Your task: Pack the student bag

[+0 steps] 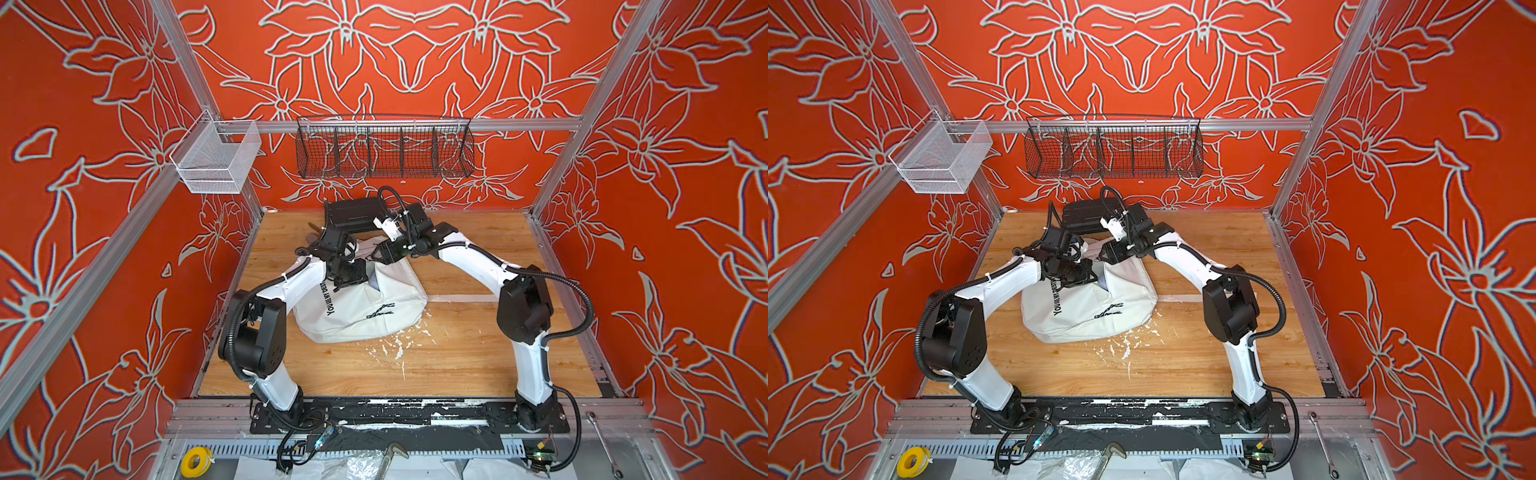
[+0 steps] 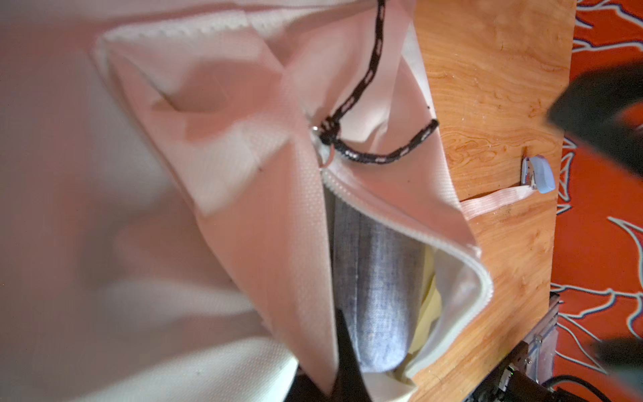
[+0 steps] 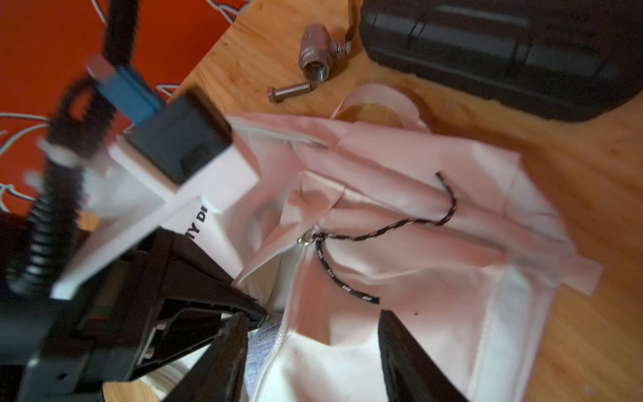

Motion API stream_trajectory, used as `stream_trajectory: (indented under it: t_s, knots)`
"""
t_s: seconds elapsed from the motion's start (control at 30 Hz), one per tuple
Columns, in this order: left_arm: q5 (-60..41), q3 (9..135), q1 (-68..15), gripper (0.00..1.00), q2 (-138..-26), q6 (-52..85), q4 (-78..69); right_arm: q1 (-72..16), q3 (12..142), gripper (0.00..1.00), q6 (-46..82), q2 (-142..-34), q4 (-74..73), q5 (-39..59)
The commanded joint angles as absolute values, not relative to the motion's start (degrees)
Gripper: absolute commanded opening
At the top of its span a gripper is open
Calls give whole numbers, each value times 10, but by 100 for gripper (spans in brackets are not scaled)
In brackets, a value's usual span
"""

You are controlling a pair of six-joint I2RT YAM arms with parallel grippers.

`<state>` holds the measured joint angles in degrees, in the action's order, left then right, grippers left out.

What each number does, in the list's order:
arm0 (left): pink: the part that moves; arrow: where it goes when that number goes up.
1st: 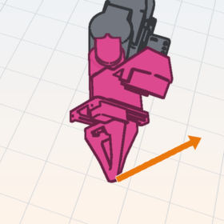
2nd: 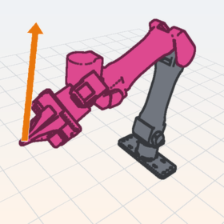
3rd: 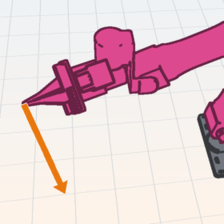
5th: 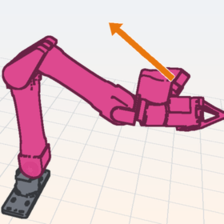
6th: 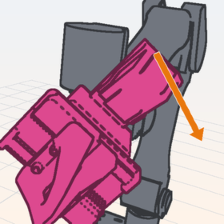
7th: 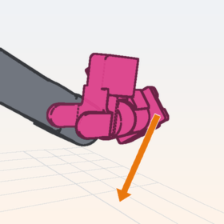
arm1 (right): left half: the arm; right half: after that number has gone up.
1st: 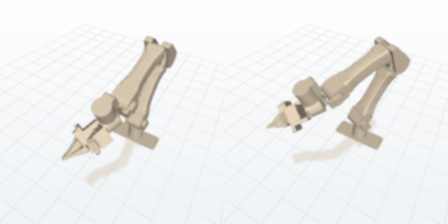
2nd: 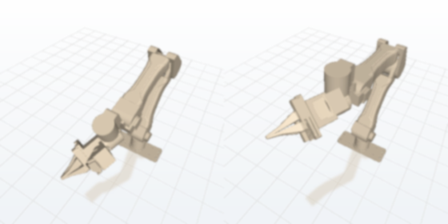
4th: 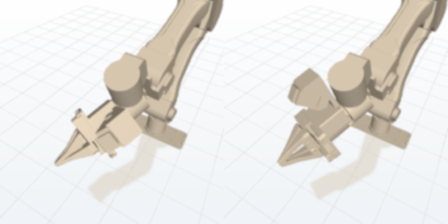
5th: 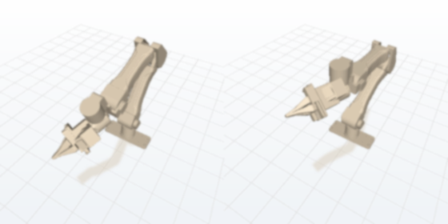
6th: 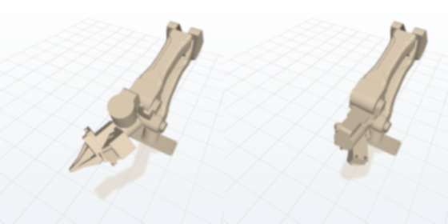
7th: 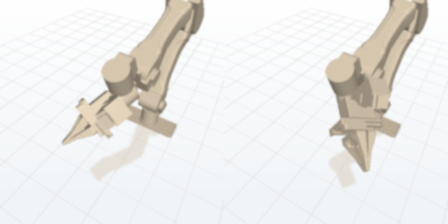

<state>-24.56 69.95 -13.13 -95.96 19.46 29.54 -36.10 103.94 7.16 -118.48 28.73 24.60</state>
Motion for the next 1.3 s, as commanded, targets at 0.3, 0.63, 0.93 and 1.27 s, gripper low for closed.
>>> stream_trajectory:
  t_s: [0.3, 0.63, 0.93, 1.27]
  knots:
    - [-329, 773, -140, 0, -967, 176, 320, -401, 996, 74, 157, -1174, 392, 36]
    - [-314, 783, -144, 0, -968, 162, 343, -399, 1005, 92, 160, -1186, 468, -115]
    - [-301, 775, -144, 0, -985, 154, 347, -371, 741, 97, -9, -950, 91, 69]
    - [-312, 754, -144, 0, -983, 162, 323, -162, 820, 89, 31, -978, 407, 37]
